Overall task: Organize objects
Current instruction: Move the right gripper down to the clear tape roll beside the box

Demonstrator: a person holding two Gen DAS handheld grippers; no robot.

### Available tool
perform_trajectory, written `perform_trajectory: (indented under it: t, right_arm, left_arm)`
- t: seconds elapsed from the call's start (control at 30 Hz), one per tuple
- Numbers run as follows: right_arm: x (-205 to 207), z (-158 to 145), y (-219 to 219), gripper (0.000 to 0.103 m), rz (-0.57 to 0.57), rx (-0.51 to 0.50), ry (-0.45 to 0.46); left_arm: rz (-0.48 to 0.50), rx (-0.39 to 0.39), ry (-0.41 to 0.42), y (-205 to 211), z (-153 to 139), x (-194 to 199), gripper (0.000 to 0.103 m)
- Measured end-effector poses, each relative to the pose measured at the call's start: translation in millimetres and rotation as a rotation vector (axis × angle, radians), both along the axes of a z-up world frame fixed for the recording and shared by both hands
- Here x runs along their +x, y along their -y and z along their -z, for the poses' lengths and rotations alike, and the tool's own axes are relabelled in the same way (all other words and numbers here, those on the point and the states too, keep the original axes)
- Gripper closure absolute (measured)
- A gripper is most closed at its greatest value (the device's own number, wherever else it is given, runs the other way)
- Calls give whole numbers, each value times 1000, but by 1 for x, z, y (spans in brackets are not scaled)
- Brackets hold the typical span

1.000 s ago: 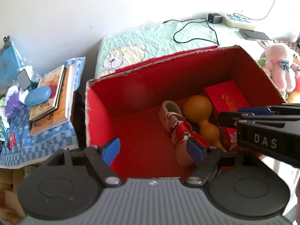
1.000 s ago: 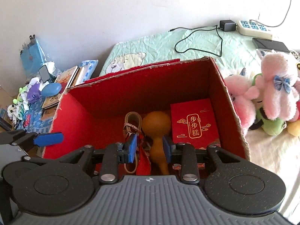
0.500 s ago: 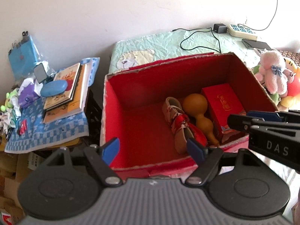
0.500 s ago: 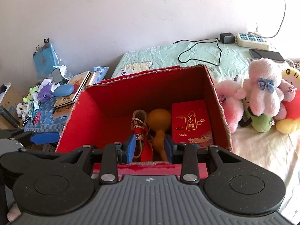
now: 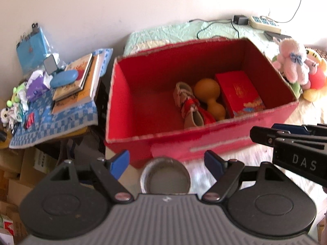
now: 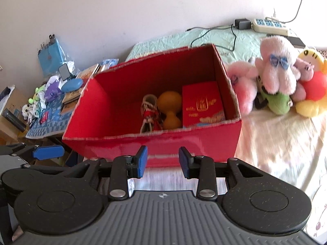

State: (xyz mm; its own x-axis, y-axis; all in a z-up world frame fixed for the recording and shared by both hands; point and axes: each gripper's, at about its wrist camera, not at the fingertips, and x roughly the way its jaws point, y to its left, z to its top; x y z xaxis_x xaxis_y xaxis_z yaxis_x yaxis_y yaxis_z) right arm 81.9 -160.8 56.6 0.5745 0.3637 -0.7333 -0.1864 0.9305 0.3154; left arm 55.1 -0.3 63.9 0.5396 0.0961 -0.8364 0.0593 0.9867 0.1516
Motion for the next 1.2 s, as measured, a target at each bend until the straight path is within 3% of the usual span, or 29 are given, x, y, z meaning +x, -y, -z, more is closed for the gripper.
perform_trajectory:
  t: [0.57, 1.2]
  right_arm:
    - [-17, 19, 2, 67, -21, -18, -70]
    - [-10, 31, -15, 67, -40, -8, -130]
  left_arm:
    - [-18, -13, -72, 8, 24, -21, 19]
    - [-51, -54, -124, -16, 37, -17, 15]
